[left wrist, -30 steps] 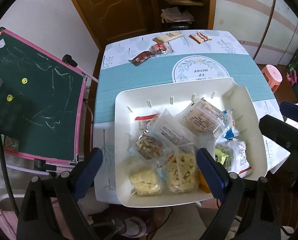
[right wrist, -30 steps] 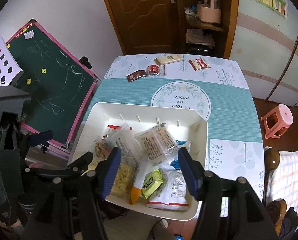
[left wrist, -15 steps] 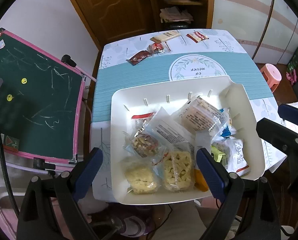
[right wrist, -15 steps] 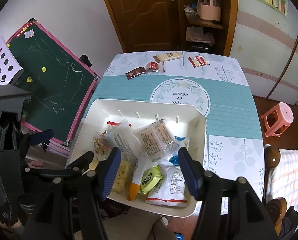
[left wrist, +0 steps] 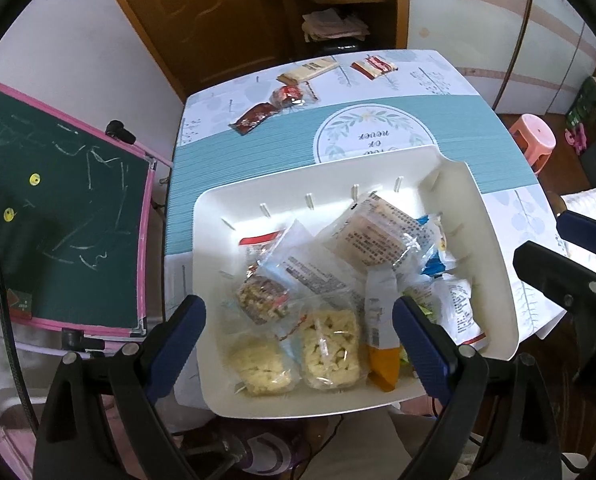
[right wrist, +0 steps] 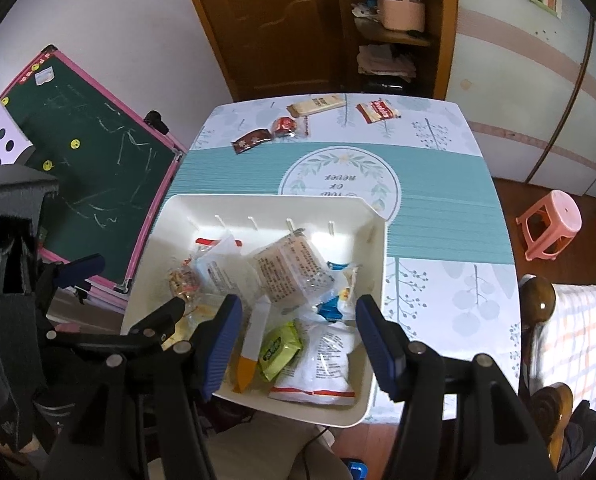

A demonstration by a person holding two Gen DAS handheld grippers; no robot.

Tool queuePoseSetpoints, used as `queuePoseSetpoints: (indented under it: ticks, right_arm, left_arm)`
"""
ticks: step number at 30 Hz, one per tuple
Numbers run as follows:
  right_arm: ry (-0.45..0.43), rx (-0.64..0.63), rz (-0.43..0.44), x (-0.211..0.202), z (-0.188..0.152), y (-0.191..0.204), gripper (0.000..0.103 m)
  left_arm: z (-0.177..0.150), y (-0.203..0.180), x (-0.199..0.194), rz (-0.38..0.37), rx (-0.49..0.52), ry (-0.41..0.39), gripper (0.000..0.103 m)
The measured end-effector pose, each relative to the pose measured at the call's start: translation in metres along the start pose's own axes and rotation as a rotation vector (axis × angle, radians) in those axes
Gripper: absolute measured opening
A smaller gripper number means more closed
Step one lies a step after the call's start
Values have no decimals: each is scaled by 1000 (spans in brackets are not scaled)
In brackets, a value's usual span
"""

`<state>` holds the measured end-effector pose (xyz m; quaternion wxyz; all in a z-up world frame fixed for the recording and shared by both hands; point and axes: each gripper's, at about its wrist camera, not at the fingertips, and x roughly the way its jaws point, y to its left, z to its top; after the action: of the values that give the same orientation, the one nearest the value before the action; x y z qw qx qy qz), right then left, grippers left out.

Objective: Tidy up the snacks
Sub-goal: 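Withdraw both open grippers from the tray toward the table, then grasp the brown candy wrapper with the left gripper while the right grasps the red-orange pack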

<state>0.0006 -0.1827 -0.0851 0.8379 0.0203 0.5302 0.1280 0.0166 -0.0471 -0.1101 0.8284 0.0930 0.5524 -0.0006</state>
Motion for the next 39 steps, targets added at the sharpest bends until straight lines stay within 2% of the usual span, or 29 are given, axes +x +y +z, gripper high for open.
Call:
queuePoseSetpoints:
  ticks: [6, 12, 17, 22, 26, 30, 35, 39]
  right_arm:
    - [-7, 66, 0, 2, 8, -24, 60]
    - [14, 119, -6, 13, 28, -46, 60]
    - [10, 110, -41, 24, 59, -58, 60]
    - [-9, 72, -59, 38, 104, -64, 60]
    - [-9, -8, -45, 57, 148, -56, 60]
    - [-29, -153, -52, 82, 194, -36, 59]
    - [-47, -322, -47, 133, 249, -12, 59]
    - [-54, -445, -43, 181, 272, 2, 59]
  left_arm:
    - [23, -7, -2, 7, 34, -34, 94]
    - [66, 4, 5, 15, 23, -61, 94]
    - [111, 22, 10, 47, 46, -97, 94]
    - [161, 53, 34, 50, 68, -69, 94]
    - [199, 80, 71, 19, 87, -2, 94]
    - [228, 99, 114, 6, 100, 51, 94]
    - [260, 114, 170, -36, 114, 83, 94]
    - [273, 112, 216, -72, 155, 111, 94]
